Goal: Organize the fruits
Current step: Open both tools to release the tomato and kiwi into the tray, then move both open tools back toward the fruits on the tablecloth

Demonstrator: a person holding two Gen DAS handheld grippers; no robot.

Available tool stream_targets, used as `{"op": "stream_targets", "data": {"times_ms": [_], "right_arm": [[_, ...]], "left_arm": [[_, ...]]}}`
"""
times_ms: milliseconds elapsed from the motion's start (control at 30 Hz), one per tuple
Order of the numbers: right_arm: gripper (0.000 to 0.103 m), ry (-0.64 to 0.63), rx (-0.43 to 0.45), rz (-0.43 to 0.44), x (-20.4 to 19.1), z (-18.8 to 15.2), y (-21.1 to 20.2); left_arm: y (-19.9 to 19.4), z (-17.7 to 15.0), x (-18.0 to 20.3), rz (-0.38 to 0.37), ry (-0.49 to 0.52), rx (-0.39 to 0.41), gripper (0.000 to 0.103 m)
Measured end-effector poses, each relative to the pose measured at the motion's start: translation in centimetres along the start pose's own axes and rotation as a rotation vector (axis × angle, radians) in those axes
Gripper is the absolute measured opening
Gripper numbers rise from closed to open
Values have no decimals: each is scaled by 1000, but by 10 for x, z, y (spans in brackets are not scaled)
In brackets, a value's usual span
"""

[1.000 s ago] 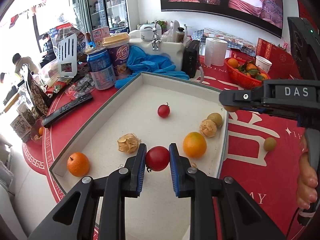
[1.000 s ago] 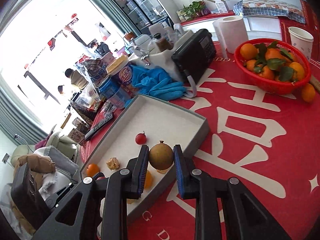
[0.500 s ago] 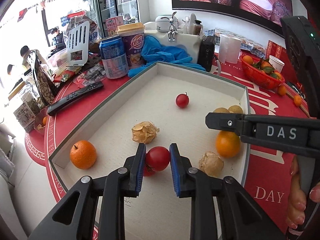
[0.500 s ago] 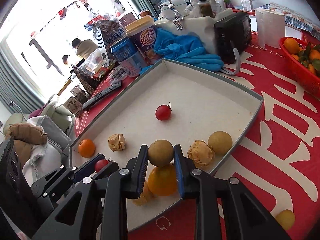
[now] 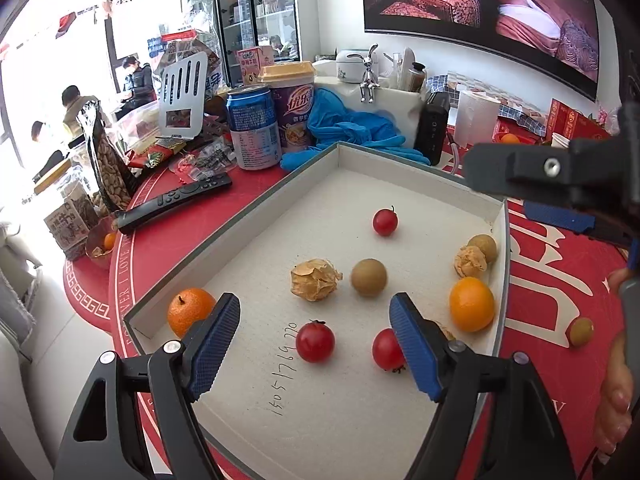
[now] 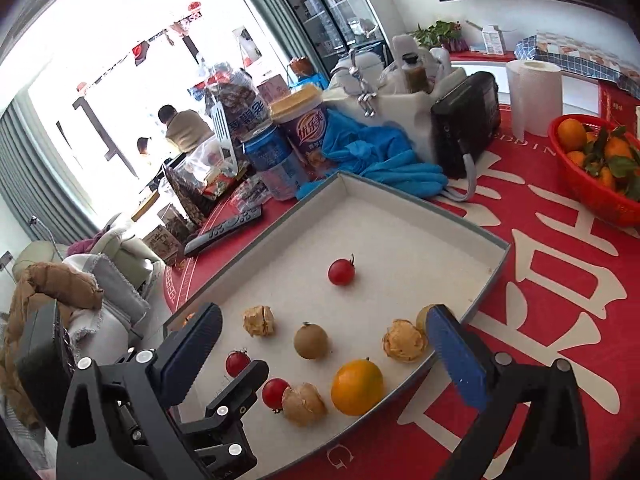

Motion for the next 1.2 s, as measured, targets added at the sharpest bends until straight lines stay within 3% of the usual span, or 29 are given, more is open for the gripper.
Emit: {"op": "stream_targets", "data": {"times_ms": [267,500,700,933,1200], "right_arm": [[103,83,79,-78,24,20,-31],[103,187,103,-198,74,24,-59],[103,355,85,-391,157,16,-85],[103,441,62,-680,255,-13,-120],[103,298,50,-824,284,-6,-125]], "left_arm": [[-13,4,14,-27,23,9,81],[-23,10,45,-98,76,19,81],[-31,11,84,-204,130,1,81],[-34,4,124,-291,218,-31,81],[-22,-3,166,-342,299,-83,81]]}}
Point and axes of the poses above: each gripper's, at about its wrist camera, not at the fingertips, and y roughly the way its jaws point, x to its right, z to its top, the point moved 5 cm from there along y, roughly the way its jaws point, and after that the axes turned 2 degrees about -z, right-handed, at the moved point
